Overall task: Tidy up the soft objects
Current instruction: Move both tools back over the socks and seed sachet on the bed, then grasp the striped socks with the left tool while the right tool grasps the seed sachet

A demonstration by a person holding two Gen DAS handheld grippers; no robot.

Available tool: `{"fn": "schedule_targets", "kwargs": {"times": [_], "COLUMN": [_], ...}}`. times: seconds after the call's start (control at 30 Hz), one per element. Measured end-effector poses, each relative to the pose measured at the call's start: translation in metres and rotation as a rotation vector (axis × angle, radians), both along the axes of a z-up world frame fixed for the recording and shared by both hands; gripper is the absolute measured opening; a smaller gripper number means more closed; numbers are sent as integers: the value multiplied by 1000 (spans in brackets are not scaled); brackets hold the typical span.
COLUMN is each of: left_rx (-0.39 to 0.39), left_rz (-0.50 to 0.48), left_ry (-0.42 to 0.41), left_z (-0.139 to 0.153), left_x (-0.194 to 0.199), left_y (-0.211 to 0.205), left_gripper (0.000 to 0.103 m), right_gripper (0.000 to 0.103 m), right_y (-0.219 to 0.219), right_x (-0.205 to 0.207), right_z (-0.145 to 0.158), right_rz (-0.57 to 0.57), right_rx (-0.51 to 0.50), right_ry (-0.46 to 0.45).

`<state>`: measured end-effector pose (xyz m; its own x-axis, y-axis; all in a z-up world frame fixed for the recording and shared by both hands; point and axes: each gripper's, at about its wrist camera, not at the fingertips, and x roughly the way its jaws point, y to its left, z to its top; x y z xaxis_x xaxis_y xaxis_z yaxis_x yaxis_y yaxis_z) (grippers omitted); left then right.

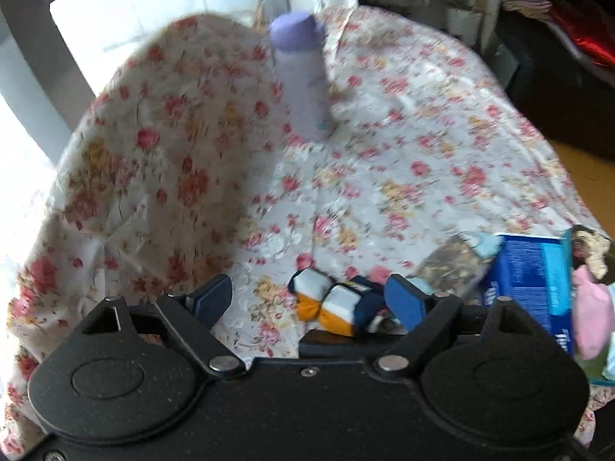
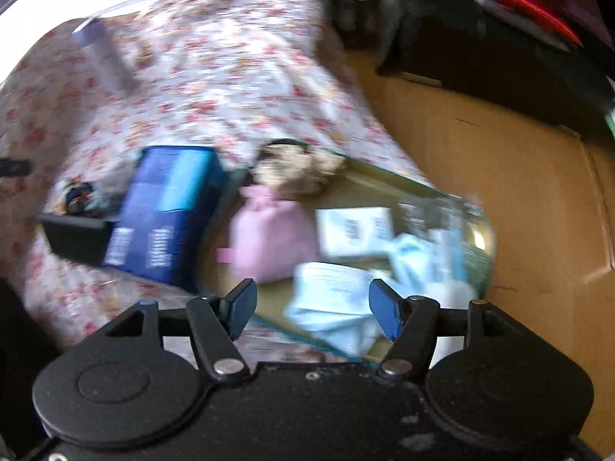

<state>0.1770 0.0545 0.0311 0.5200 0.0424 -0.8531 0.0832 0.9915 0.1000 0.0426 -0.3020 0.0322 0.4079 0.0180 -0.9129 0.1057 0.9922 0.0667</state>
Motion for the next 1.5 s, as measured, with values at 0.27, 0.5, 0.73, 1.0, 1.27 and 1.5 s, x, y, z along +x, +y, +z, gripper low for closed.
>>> {"fn": "schedule_targets", "kwargs": {"times": [0.27,0.5,0.73,1.0,1.27,1.5], "left_rx": [-39,-66,-130,-162,-241,-225], "left_rz": [-12,-92,-140,-175,-5,71], "left_ry": [136,171,206,204,127,127], "left_z": [-49,-69,-85,-97,-91,-97], "left_x": [25,40,51,60,71,78], "left_y": [11,4,7,5,39,51], "left_gripper": [84,84,84,63,58,60], "right_gripper": [66,67,68,68,69,74], "right_y": [67,111,144,172,192,223], "right_x": [18,38,65,106,150,182], "right_z": [1,-4,-8,-11,-20,-42], "right_rz": [130,207,265,284,289,369], "right_rx": [17,25,20,1,-48,-109], "right_ry": [14,49,82,89,98,140]}}
